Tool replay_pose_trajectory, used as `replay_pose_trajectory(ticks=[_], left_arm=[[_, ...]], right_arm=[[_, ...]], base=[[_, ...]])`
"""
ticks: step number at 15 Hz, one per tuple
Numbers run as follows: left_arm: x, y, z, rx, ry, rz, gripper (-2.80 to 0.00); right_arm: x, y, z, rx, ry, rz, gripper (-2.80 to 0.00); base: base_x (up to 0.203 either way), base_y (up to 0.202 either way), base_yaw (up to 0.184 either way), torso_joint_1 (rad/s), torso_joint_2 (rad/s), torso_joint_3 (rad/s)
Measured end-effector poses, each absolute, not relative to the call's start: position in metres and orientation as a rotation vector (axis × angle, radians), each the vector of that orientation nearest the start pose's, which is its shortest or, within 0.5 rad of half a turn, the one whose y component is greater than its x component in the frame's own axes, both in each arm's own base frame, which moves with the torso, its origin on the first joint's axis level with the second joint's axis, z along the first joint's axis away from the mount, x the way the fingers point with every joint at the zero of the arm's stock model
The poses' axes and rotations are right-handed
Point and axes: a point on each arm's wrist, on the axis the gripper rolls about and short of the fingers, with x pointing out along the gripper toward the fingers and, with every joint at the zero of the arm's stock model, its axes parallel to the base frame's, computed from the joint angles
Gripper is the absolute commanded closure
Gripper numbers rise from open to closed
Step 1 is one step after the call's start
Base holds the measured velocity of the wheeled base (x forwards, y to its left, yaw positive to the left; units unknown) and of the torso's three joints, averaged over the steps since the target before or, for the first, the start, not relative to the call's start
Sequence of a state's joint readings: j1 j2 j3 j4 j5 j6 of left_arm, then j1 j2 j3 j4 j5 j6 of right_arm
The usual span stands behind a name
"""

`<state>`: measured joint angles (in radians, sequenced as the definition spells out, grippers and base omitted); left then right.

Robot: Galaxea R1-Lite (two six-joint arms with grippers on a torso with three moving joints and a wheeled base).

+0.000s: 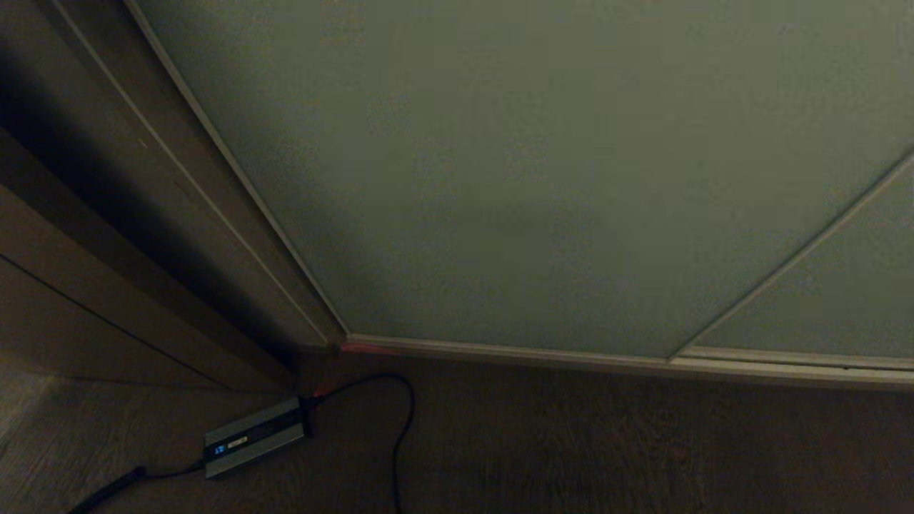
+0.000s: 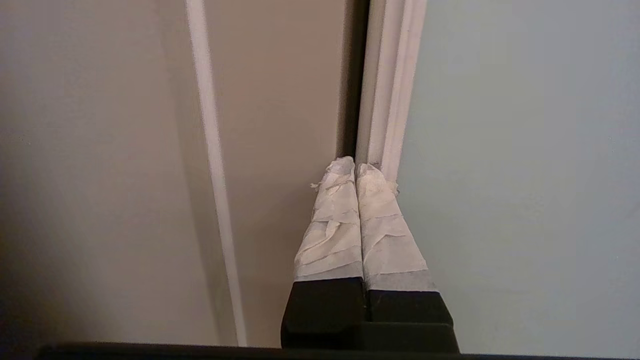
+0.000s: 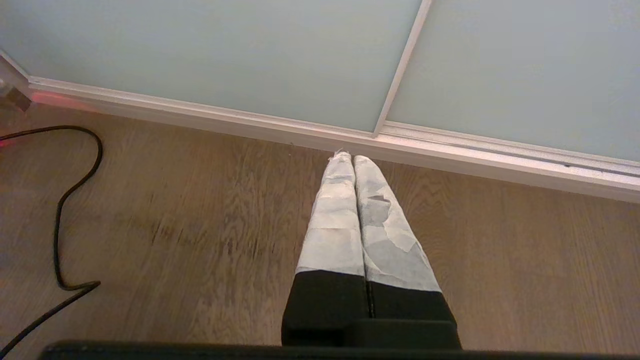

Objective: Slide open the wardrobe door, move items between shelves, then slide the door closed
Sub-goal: Open the door

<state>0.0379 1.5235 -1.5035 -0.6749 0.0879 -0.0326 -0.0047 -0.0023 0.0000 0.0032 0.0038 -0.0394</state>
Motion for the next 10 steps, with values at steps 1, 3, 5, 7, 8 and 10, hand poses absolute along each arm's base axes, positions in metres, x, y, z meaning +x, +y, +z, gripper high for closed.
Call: replay_pose_trajectory(ticks=[1,3,5,7,8,10], left_arm=[[0.245,0.011,0.435,-0.048,-0.658,0.11,0.0],[0.248,0.011,0.435,-0.047,-0.659,0.107,0.0],[0.252,0.008,0.435,-0.05,-0.658,0.097,0.0],[0.256,0.006,0.433,-0.057,-0.647,0.088,0.0],[0.258,0.005,0.432,-0.058,-0.633,0.083,0.0],[0.26,0.0,0.431,-0.058,-0.614,0.068,0.0]], right_arm=[[-0.023,0.0,0.075,-0.04,0.001,0.0,0.0],[-0.023,0.0,0.075,-0.039,0.002,0.0,0.0],[-0.023,0.0,0.075,-0.039,0.002,0.0,0.0],[-0.023,0.0,0.075,-0.039,0.002,0.0,0.0],[-0.023,0.0,0.075,-0.039,0.002,0.0,0.0],[-0.023,0.0,0.075,-0.039,0.002,0.0,0.0]], base=[[0.0,0.0,0.0,0.0,0.0,0.0],[0.0,0.0,0.0,0.0,0.0,0.0],[0.0,0.0,0.0,0.0,0.0,0.0],[0.0,0.0,0.0,0.0,0.0,0.0],[0.0,0.0,0.0,0.0,0.0,0.0],[0.0,0.0,0.0,0.0,0.0,0.0]])
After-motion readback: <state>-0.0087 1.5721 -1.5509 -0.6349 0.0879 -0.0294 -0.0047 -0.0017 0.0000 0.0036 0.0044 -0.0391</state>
